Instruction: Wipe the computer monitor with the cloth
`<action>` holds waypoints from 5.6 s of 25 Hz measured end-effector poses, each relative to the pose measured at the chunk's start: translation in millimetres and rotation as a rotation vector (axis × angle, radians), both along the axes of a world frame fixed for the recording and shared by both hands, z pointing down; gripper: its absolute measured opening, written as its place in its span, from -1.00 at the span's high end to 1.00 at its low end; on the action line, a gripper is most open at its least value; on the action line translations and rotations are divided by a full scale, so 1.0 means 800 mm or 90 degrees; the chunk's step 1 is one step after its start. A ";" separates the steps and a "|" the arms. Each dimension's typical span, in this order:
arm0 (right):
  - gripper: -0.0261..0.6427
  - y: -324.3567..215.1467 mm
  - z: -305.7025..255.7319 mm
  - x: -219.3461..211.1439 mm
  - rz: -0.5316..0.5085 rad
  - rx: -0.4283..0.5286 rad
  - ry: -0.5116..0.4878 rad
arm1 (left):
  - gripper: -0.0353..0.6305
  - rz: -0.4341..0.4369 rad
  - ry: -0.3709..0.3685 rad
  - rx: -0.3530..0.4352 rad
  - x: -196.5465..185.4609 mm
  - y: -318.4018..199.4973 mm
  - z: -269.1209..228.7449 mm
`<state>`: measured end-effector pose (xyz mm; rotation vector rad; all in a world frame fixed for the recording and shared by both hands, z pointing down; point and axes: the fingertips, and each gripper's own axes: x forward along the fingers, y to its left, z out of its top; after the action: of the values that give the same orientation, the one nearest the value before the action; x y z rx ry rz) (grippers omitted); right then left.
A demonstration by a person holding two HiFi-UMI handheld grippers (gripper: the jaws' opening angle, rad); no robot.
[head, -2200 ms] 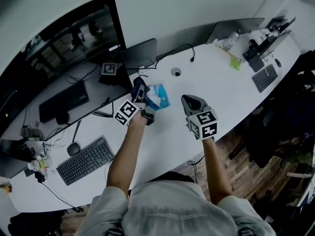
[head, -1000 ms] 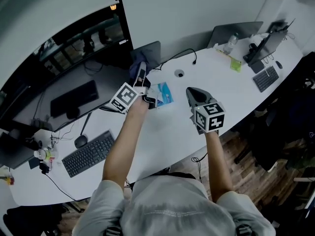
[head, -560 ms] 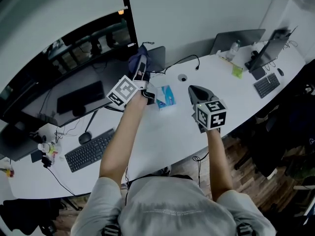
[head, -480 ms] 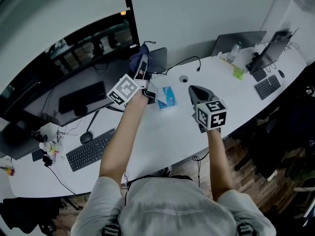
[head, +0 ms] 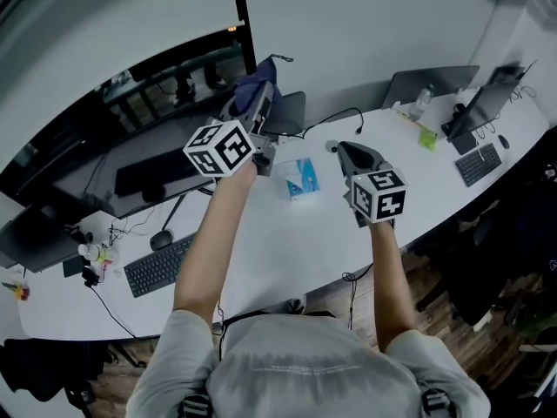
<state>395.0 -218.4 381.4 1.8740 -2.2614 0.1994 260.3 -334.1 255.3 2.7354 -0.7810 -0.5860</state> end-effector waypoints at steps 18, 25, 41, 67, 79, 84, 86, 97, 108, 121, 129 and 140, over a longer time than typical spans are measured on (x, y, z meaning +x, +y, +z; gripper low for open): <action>0.92 -0.024 -0.033 -0.048 -0.054 0.038 -0.001 | 0.65 -0.168 -0.620 0.179 -0.010 -0.059 0.031; 0.92 -0.036 -0.038 -0.075 -0.069 0.045 0.015 | 0.65 -0.161 -0.629 0.199 -0.016 -0.059 0.033; 0.92 -0.064 -0.046 -0.154 -0.106 0.049 0.024 | 0.65 -0.153 -0.601 0.163 -0.090 -0.055 0.038; 0.92 -0.119 -0.047 -0.377 -0.219 0.052 0.053 | 0.65 -0.172 -0.543 0.100 -0.303 -0.056 0.039; 0.92 -0.132 -0.029 -0.493 -0.286 0.038 0.050 | 0.65 -0.246 -0.520 0.056 -0.443 -0.059 0.042; 0.92 -0.139 -0.027 -0.528 -0.288 0.035 0.052 | 0.65 -0.272 -0.516 0.039 -0.496 -0.060 0.043; 0.92 -0.141 -0.029 -0.538 -0.291 0.037 0.052 | 0.65 -0.284 -0.515 0.035 -0.517 -0.060 0.044; 0.92 -0.141 -0.030 -0.605 -0.323 0.044 0.068 | 0.65 -0.329 -0.503 0.006 -0.618 -0.058 0.047; 0.92 -0.138 -0.031 -0.660 -0.339 0.051 0.070 | 0.65 -0.337 -0.484 -0.016 -0.692 -0.055 0.053; 0.92 -0.133 -0.034 -0.661 -0.309 0.054 0.067 | 0.65 -0.326 -0.492 -0.019 -0.726 -0.055 0.057; 0.92 -0.126 -0.038 -0.658 -0.305 0.054 0.069 | 0.65 -0.343 -0.484 -0.033 -0.753 -0.055 0.061; 0.92 -0.112 -0.039 -0.625 -0.293 0.056 0.092 | 0.65 -0.510 -0.475 -0.018 -0.803 -0.013 0.106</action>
<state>-104.7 -307.7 350.6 1.3000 -2.5504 -0.1037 -382.4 -344.8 339.7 2.5000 -2.0505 0.3885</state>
